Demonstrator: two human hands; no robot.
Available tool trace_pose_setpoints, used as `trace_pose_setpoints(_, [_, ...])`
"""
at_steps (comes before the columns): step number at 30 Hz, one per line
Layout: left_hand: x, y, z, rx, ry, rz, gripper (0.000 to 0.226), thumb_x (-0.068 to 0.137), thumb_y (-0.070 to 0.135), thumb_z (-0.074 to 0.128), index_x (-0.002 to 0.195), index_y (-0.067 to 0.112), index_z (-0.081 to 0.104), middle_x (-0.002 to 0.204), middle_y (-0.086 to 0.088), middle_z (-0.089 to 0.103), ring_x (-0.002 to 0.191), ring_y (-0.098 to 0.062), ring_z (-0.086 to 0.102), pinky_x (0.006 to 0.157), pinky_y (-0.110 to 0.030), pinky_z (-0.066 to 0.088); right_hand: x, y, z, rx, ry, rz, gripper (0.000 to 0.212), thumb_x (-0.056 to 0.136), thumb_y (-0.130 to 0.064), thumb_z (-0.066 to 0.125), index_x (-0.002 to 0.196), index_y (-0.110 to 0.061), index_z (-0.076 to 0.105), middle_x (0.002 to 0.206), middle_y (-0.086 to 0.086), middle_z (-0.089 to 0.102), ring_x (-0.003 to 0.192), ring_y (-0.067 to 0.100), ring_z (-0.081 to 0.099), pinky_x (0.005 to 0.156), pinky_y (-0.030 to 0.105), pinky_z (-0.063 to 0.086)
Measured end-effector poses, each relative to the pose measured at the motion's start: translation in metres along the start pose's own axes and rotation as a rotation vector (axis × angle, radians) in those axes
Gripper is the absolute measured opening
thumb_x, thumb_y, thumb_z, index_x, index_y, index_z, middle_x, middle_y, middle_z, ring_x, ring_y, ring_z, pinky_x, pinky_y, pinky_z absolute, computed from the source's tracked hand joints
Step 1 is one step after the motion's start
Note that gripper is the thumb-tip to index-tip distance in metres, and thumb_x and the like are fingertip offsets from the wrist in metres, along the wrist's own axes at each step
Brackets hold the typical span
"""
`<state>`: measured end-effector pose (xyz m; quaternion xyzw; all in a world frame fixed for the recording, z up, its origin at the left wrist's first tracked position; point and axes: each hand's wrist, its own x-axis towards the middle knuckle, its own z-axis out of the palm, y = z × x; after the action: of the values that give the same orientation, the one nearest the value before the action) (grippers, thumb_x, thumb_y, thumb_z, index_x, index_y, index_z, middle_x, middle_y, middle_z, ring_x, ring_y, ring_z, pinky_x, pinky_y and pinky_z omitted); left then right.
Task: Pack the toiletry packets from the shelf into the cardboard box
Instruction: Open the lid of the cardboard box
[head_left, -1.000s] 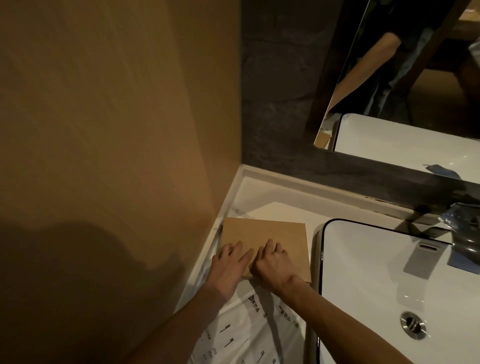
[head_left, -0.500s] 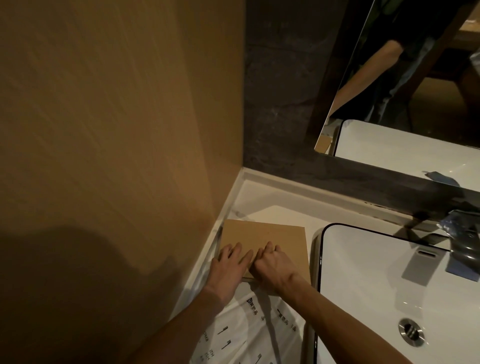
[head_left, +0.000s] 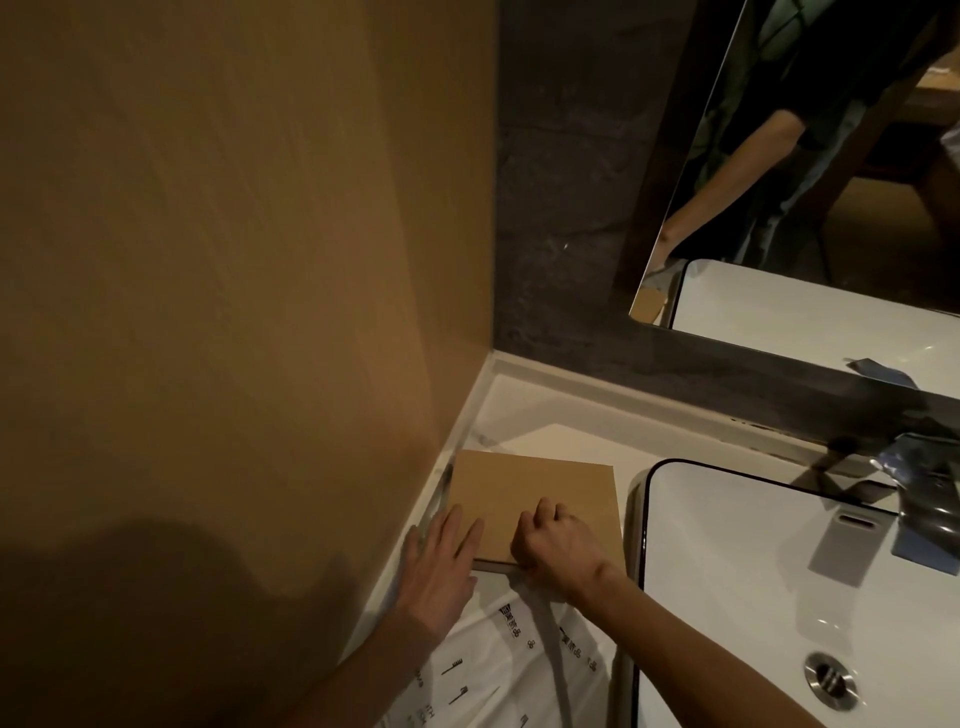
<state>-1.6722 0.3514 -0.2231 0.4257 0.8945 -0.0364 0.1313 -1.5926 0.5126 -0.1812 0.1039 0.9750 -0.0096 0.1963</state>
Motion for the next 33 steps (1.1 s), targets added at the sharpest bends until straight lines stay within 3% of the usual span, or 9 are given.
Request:
trace_pose_setpoints(2, [-0.006,-0.008,0.002,0.002,0.009,-0.021,0.082,0.074,0.045,0.072,0.143,0.022,0.034,0.146,-0.015,0.041,0.133,-0.033,0.042,0.102,-0.054,0.038,-0.004,0.002,-0.005,-0.018,0.021,-0.052,0.041,0.095,-0.032,0.048,0.118,0.002,0.048,0.115,0.023,0.052,0.1,0.035,0.05,0.086,0.043,0.049])
trace_pose_setpoints(5, [-0.014,-0.017,0.002,0.002,0.072,0.003,0.073,0.093,0.041,0.048,0.15,0.02,0.007,0.158,-0.014,0.009,0.145,-0.031,0.014,0.116,-0.051,0.018,-0.01,0.004,-0.013,0.017,0.036,-0.094,0.04,0.095,-0.037,0.047,0.116,-0.003,0.053,0.11,0.017,0.054,0.097,0.03,0.051,0.084,0.041,0.05])
trace_pose_setpoints(7, [-0.021,-0.02,-0.001,-0.016,0.077,0.007,0.071,0.097,0.038,0.039,0.149,0.02,-0.006,0.159,-0.011,-0.002,0.146,-0.028,0.004,0.119,-0.047,0.01,-0.011,0.005,-0.017,0.04,0.032,-0.107,0.038,0.094,-0.039,0.048,0.114,-0.008,0.056,0.108,0.014,0.055,0.096,0.027,0.051,0.083,0.039,0.05])
trace_pose_setpoints(10, [-0.032,-0.018,-0.004,-0.041,0.077,0.019,0.075,0.097,0.035,0.039,0.147,0.017,-0.014,0.159,-0.01,-0.002,0.146,-0.025,0.004,0.119,-0.044,0.008,-0.008,0.008,-0.023,0.059,-0.014,-0.099,0.035,0.094,-0.043,0.049,0.107,-0.012,0.057,0.101,0.009,0.057,0.086,0.023,0.054,0.077,0.035,0.051])
trace_pose_setpoints(13, [-0.038,-0.017,-0.001,-0.046,0.101,0.031,0.078,0.095,0.031,0.04,0.146,0.016,-0.018,0.159,-0.007,0.003,0.146,-0.023,0.004,0.12,-0.041,0.005,-0.005,0.01,-0.034,0.052,-0.036,-0.119,0.024,0.091,-0.034,0.052,0.097,-0.013,0.06,0.094,0.008,0.061,0.078,0.022,0.057,0.071,0.034,0.053])
trace_pose_setpoints(18, [-0.046,-0.011,0.007,-0.044,0.091,0.086,0.082,0.092,0.018,0.04,0.144,0.017,-0.023,0.159,-0.008,0.003,0.146,-0.024,0.006,0.117,-0.039,0.0,-0.001,0.019,-0.045,0.063,-0.07,-0.13,0.017,0.083,-0.034,0.059,0.086,-0.017,0.056,0.089,0.005,0.059,0.078,0.024,0.054,0.067,0.034,0.045])
trace_pose_setpoints(25, [-0.047,-0.006,0.009,-0.013,0.008,0.099,0.077,0.089,0.011,0.043,0.149,0.017,-0.004,0.159,-0.012,0.002,0.146,-0.028,0.002,0.118,-0.045,-0.002,0.0,0.028,-0.054,0.087,-0.013,-0.119,0.018,0.076,-0.036,0.059,0.073,-0.021,0.05,0.078,0.003,0.053,0.07,0.024,0.046,0.061,0.034,0.039])
trace_pose_setpoints(29, [-0.046,-0.001,0.008,-0.04,-0.015,0.071,0.075,0.089,0.012,0.046,0.149,0.016,0.002,0.159,-0.012,0.001,0.146,-0.03,0.0,0.119,-0.047,-0.001,-0.001,0.035,-0.061,0.103,0.013,-0.127,0.021,0.082,-0.039,0.053,0.078,-0.019,0.055,0.079,0.002,0.054,0.073,0.022,0.049,0.056,0.029,0.035])
trace_pose_setpoints(33, [-0.043,0.001,0.009,-0.049,-0.013,0.05,0.074,0.09,0.01,0.042,0.149,0.012,-0.003,0.159,-0.014,-0.005,0.146,-0.029,-0.005,0.118,-0.043,-0.006,0.002,0.044,-0.065,0.188,0.11,-0.123,0.031,0.084,-0.045,0.042,0.09,-0.024,0.063,0.087,0.001,0.066,0.077,0.024,0.058,0.068,0.041,0.053])
